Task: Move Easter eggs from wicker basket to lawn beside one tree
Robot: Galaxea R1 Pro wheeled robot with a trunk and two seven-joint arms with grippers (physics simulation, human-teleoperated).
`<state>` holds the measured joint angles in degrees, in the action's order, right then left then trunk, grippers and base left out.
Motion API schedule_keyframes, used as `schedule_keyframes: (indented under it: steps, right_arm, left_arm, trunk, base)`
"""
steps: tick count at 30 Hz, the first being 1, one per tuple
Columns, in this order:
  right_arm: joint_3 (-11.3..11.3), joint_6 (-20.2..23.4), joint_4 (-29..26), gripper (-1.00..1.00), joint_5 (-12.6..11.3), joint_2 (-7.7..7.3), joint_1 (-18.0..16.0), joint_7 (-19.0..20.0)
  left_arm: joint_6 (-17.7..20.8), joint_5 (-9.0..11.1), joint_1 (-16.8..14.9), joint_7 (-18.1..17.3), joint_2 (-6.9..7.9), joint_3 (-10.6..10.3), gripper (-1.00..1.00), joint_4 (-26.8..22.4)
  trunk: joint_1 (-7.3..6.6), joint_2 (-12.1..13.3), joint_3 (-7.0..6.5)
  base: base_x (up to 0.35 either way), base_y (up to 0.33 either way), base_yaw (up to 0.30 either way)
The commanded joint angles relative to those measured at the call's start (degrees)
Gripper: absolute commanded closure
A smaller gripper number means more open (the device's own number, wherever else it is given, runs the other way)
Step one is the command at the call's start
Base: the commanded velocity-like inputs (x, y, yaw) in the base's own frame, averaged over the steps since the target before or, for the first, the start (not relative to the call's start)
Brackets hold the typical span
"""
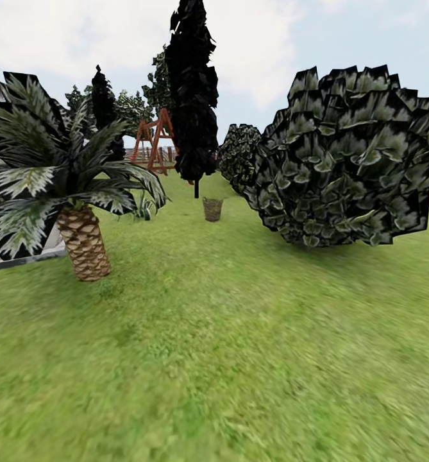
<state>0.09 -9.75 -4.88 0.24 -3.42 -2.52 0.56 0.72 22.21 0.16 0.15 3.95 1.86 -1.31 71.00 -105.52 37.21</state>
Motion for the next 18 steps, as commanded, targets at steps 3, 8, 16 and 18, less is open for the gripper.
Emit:
schedule_keyframes:
  steps: [3, 8, 16, 18]
  right_arm:
    - [0.00, -0.19, 0.05, -1.00, 0.03, -0.02, -0.03, 0.06]
    - [0.00, -0.19, 0.05, -1.00, 0.03, -0.02, -0.03, 0.06]
    - [0.00, -0.19, 0.05, -1.00, 0.03, -0.02, -0.03, 0.05]
    - [0.00, -0.19, 0.05, -1.00, 0.03, -0.06, -0.03, 0.06]
  left_arm:
    - [0.08, 0.20, 0.02, 0.02, 0.00, 0.16, -1.00, -0.10]
    - [0.08, 0.20, 0.02, 0.03, 0.00, 0.16, -1.00, -0.10]
    - [0.08, 0.20, 0.02, 0.03, 0.00, 0.16, -1.00, -0.10]
    - [0.08, 0.20, 0.02, 0.03, 0.00, 0.16, -1.00, -0.10]
  trunk:
    - [0.03, -0.02, 0.05]
    - [0.03, -0.02, 0.05]
    - [0.03, -0.02, 0.05]
    - [0.03, -0.02, 0.05]
  base:
    - [0.312, -0.139, 0.000]
    - [0.312, -0.138, 0.000]
    - [0.312, -0.135, 0.000]
    - [0.312, -0.132, 0.000]
